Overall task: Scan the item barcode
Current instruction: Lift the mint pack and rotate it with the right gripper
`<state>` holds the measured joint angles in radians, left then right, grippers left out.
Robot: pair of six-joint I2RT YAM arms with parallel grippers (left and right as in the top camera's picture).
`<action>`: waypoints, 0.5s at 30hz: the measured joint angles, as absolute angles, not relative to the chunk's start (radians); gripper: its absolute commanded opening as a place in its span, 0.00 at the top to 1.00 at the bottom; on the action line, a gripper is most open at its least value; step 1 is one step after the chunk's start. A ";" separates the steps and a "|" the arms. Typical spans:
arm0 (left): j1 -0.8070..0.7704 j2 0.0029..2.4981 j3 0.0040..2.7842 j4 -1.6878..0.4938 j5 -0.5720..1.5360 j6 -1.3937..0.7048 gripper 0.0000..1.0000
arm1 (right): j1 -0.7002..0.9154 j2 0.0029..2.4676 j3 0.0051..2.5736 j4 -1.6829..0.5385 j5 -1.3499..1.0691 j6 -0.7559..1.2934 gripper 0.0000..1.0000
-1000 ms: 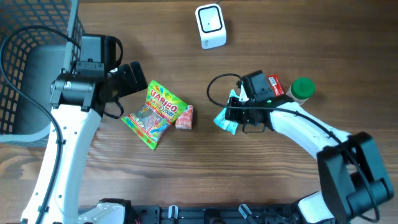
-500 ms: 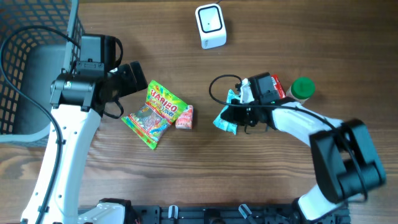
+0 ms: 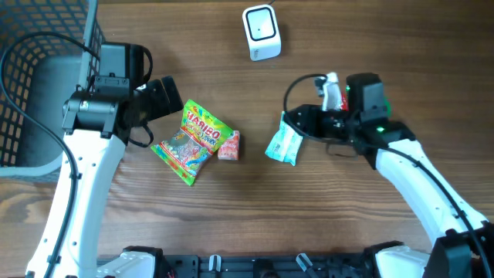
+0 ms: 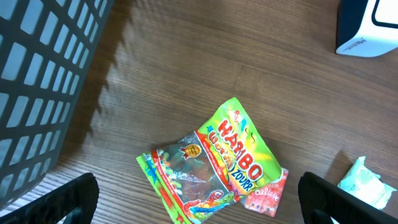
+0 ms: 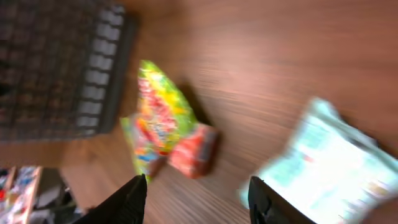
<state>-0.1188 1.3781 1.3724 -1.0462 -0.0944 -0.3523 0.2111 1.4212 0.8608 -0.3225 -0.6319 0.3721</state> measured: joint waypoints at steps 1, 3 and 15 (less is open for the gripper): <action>-0.119 1.378 1.372 -1.046 -0.095 -0.352 0.00 | 0.182 1.425 0.861 -0.359 -0.593 0.357 0.45; -0.119 1.378 1.372 -1.046 -0.095 -0.352 0.00 | 0.141 1.461 0.861 -0.365 -0.547 0.338 0.45; -0.119 1.378 1.372 -1.046 -0.095 -0.352 0.00 | 0.134 1.827 0.862 -0.194 -0.645 0.324 0.96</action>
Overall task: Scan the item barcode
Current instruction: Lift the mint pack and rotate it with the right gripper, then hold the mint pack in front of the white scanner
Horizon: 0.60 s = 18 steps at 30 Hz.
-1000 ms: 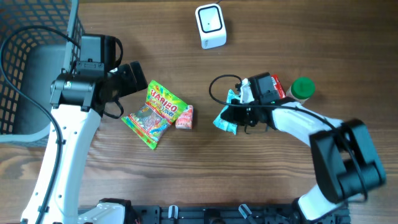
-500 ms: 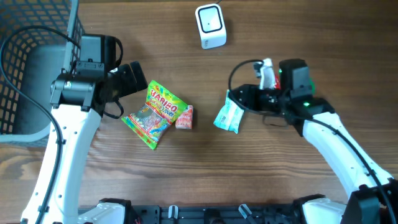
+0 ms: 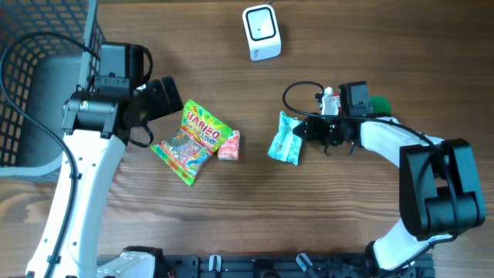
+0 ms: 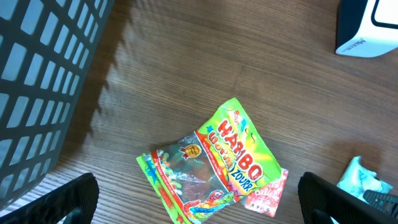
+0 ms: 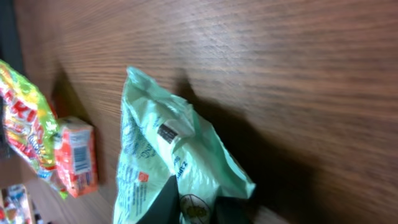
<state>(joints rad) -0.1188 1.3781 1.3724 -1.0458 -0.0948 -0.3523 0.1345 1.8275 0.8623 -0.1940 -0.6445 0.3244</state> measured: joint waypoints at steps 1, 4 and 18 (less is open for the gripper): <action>-0.119 1.378 1.372 -1.046 -0.094 -0.352 0.00 | 0.133 1.828 0.861 -0.176 -0.667 0.327 0.96; -0.119 1.378 1.372 -1.046 -0.095 -0.352 0.00 | 0.093 1.758 0.857 -0.179 -0.790 0.323 0.96; -0.119 1.378 1.372 -1.046 -0.095 -0.352 0.00 | 0.069 1.209 0.859 -0.487 -0.921 0.323 0.96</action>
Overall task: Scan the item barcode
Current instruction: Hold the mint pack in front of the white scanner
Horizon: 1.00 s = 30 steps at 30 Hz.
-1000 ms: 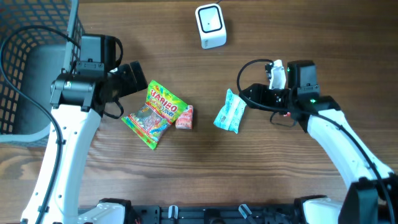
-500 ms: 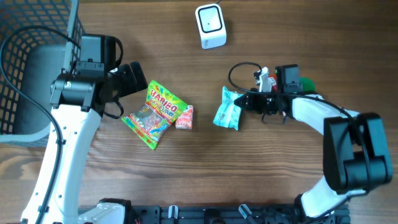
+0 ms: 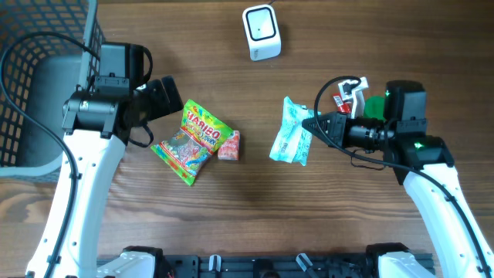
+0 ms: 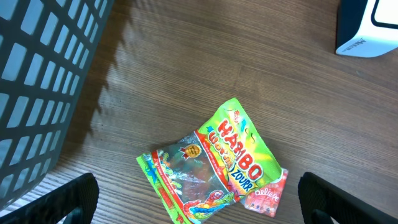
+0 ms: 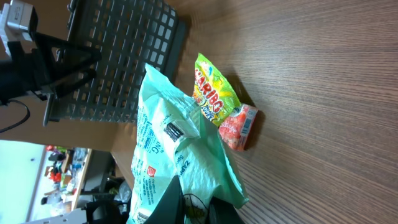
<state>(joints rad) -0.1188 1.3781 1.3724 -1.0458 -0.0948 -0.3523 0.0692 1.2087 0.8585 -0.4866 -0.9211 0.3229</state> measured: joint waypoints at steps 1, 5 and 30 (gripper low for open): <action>-0.119 1.378 1.372 -1.046 -0.095 -0.352 0.00 | 0.069 1.209 0.859 -0.487 -0.921 0.323 0.96; -0.119 1.378 1.372 -1.046 -0.095 -0.352 0.00 | 0.069 1.209 0.859 -0.487 -0.912 0.311 0.96; -0.119 1.378 1.372 -1.045 -0.095 -0.352 0.00 | 0.518 1.792 1.954 -0.736 0.497 -0.135 0.96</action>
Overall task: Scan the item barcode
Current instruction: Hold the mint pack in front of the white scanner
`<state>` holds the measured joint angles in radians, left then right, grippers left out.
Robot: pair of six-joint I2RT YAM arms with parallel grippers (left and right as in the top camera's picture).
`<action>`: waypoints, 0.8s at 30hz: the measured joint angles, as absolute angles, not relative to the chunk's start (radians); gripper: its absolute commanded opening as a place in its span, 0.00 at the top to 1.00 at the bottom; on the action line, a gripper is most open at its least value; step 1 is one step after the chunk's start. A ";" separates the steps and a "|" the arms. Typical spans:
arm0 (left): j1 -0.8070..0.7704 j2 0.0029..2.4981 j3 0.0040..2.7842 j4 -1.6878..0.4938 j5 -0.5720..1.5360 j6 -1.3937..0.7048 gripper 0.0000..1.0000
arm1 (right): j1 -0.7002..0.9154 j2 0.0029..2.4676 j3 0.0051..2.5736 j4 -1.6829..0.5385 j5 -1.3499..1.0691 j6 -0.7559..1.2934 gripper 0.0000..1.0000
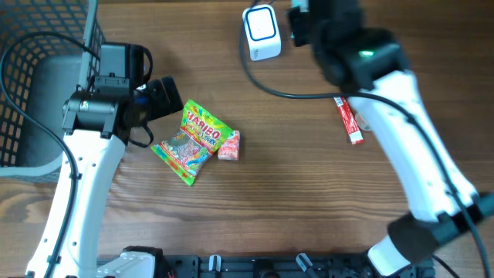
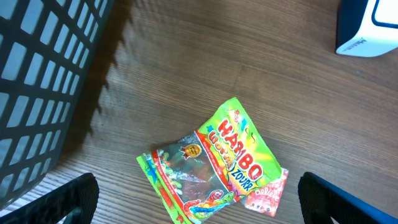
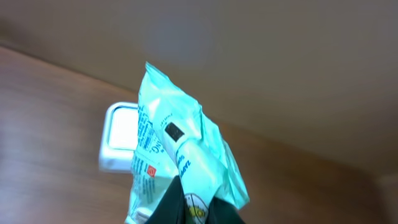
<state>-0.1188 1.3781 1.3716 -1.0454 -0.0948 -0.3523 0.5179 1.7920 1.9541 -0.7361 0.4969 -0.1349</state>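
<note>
A mint-green packet (image 3: 166,140) with printed labels is pinched at its lower edge, and my right gripper (image 3: 198,206) is shut on it. Right behind the packet sits the white scanner (image 3: 117,138), also seen at the table's far edge (image 1: 261,32). From overhead my raised right arm (image 1: 369,66) reaches to the scanner and hides the packet. My left gripper (image 2: 202,198) stands wide open, holding nothing, above a Haribo bag (image 2: 214,163).
A small pink packet (image 1: 229,145) lies against the Haribo bag (image 1: 193,140). A red stick snack (image 1: 349,121) rests under my right arm. A dark wire basket (image 1: 35,73) stands at the left edge.
My right gripper, still shut on the mint-green packet, has gone from mid-table right of the pink packet to the far edge, with the packet now in front of the scanner. The left arm has not moved.
My right gripper was open beside the mint-green packet lying on the table. It then was shut on the packet at table level, then held it lifted over the table's middle, and now holds it at the scanner. The left arm stayed still throughout.
</note>
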 measured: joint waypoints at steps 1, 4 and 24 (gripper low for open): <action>-0.119 1.378 1.372 -1.046 -0.094 -0.352 0.00 | 0.538 1.822 1.954 -0.691 0.548 -0.162 0.96; -0.119 1.378 1.372 -1.046 -0.095 -0.352 0.00 | 0.604 1.995 1.955 -0.447 0.796 -0.297 0.96; -0.119 1.378 1.372 -1.046 -0.094 -0.352 0.00 | 0.640 2.575 1.955 0.570 1.021 -0.813 0.96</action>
<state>-0.1188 1.3781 1.3716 -1.0462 -0.0944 -0.3523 0.6403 2.5752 1.9549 0.5705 1.0214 -0.8127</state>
